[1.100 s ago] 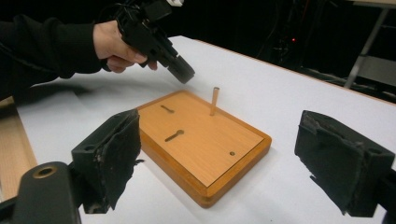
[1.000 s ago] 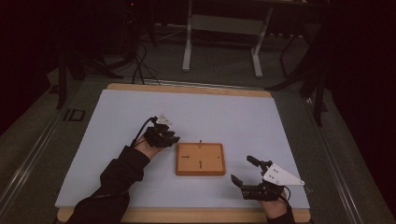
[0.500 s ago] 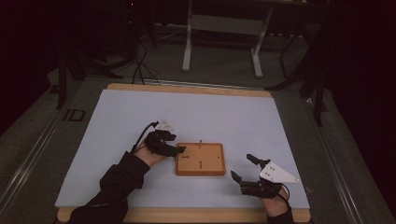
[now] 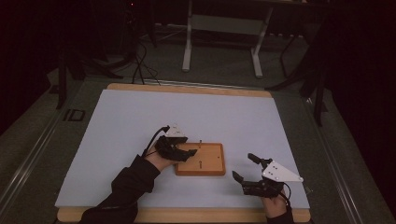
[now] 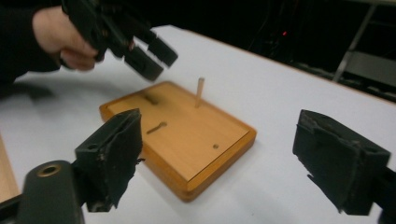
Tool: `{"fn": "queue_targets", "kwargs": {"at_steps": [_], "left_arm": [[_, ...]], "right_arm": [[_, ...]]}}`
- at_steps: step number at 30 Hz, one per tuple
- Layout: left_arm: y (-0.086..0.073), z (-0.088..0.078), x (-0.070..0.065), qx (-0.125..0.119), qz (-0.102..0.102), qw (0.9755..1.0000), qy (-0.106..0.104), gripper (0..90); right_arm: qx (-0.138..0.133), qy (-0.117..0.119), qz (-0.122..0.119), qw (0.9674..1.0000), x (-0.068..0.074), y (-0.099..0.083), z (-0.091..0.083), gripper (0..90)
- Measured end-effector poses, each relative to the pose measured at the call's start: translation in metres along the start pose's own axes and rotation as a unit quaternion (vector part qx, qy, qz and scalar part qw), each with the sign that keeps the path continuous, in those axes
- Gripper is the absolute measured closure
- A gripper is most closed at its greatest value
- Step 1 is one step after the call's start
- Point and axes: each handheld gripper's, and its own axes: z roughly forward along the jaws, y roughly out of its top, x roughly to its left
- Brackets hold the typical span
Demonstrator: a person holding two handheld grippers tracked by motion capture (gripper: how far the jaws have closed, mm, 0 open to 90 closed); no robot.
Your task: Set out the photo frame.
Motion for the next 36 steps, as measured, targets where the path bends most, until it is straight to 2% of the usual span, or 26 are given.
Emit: {"fn": "queue_targets", "kwargs": {"at_steps": [2, 4, 6, 8, 10, 15, 19, 20, 21, 26, 30, 34, 36], "left_arm": [[0.001, 0.004, -0.002, 0.003, 0.005, 1.0000, 0.001, 37.2], [0.002, 0.007, -0.003, 0.001, 0.004, 1.0000, -0.001, 37.4], [0.003, 0.009, -0.003, 0.000, 0.005, 1.0000, -0.001, 39.0], [0.005, 0.012, -0.003, 0.001, 0.001, 1.0000, 0.002, 39.0], [0.007, 0.014, -0.003, 0.000, 0.000, 1.0000, 0.005, 39.1], [0.008, 0.020, -0.003, 0.004, 0.004, 0.9999, 0.009, 41.5], [0.007, 0.027, 0.001, 0.007, -0.002, 0.9997, 0.021, 49.5], [0.008, 0.029, 0.002, 0.014, -0.001, 0.9996, 0.023, 53.8], [0.008, 0.031, 0.003, 0.018, 0.001, 0.9995, 0.025, 54.3], [0.010, 0.041, 0.004, 0.025, 0.010, 0.9994, 0.021, 61.7], [0.011, 0.043, 0.003, 0.027, 0.009, 0.9993, 0.025, 67.9], [0.012, 0.044, 0.004, 0.023, 0.007, 0.9996, 0.015, 74.9], [0.013, 0.044, 0.003, 0.027, 0.010, 0.9994, 0.017, 76.0]], "right_arm": [[-0.007, -0.003, 0.008, 0.9999, -0.002, 0.000, -0.001, 13.4], [0.005, -0.001, 0.022, 0.9997, -0.003, 0.000, 0.000, 13.0], [0.011, -0.005, 0.024, 0.9997, -0.002, 0.000, 0.002, 11.9], [0.000, 0.011, 0.030, 0.9995, -0.002, 0.001, 0.002, 11.2], [-0.001, 0.000, 0.023, 0.9997, 0.000, 0.002, 0.002, 11.2], [0.002, 0.005, 0.013, 0.9999, 0.003, 0.002, 0.002, 13.0], [0.010, 0.009, 0.011, 0.9998, 0.004, 0.001, 0.005, 14.6], [0.011, 0.012, 0.010, 0.9998, 0.005, 0.001, 0.005, 14.6], [0.011, 0.009, 0.008, 0.9999, 0.005, 0.001, 0.005, 14.7], [0.013, 0.016, 0.014, 0.9997, 0.004, 0.001, 0.005, 16.9], [0.013, 0.018, 0.014, 0.9997, 0.004, 0.000, 0.006, 17.0], [0.016, 0.021, 0.015, 0.9995, 0.004, 0.000, 0.006, 17.0], [0.018, 0.020, 0.015, 0.9995, 0.004, 0.000, 0.006, 17.0]]}}
